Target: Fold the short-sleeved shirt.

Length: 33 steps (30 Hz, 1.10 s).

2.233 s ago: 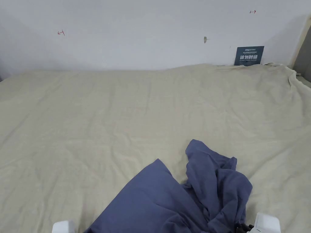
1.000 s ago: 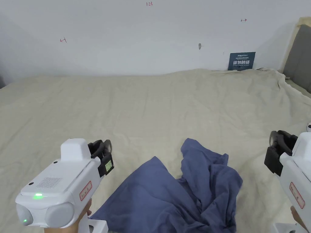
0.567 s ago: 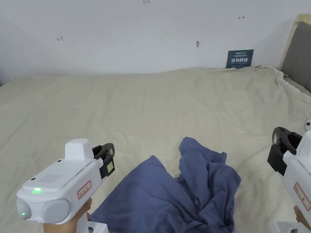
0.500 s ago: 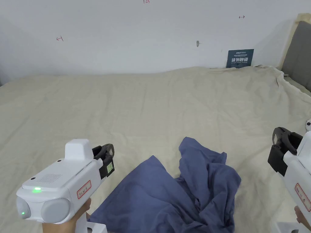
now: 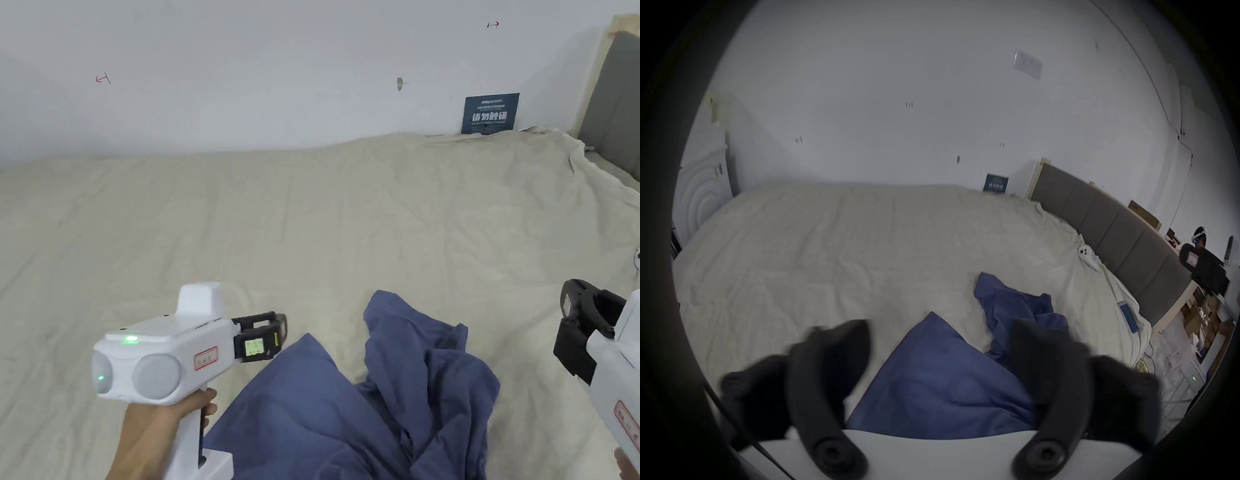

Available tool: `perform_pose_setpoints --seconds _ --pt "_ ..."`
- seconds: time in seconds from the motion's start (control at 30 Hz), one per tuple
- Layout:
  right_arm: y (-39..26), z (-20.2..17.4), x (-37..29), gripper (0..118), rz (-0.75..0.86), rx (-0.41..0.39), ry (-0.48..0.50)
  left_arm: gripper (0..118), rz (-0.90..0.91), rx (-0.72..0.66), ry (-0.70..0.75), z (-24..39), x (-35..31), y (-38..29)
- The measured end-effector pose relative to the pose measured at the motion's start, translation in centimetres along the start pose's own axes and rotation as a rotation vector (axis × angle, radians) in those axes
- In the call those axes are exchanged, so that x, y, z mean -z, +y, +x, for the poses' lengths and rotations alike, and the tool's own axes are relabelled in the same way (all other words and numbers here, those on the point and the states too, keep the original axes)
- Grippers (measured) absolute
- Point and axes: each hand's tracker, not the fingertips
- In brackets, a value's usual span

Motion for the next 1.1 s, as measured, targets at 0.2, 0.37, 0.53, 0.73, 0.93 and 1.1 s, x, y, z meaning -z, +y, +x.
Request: perform_pose_setpoints --seconds 0.2,0.37,0.53,0.73,0.93,1.1 --pt "-1.1 0.5 2.7 0 -0.052 0.003 -0.01 109 -0.177 0.039 0.001 -0.3 10.1 0.6" --pt "-2.1 1.1 4.4 0 -0.087 0.002 -0.016 105 -0.312 0.143 0.082 -0.3 17.6 -0.6" --pt "-3.0 1.7 5.6 0 -0.121 0.006 -0.033 85 -0.371 0.186 0.097 0.1 21.3 -1.8" --pt "-3.8 2.3 6.0 0 -0.156 0.013 -0.047 40 -0.445 0.201 0.086 1.2 22.5 -4.0" --pt "-3.9 2.6 6.0 0 -0.172 0.01 -0.047 1 -0.437 0.209 0.065 1.3 21.5 -4.1" --pt "-4.0 2.8 8.0 0 -0.242 0.011 -0.013 0 -0.34 0.141 0.022 0.5 18.5 -3.0"
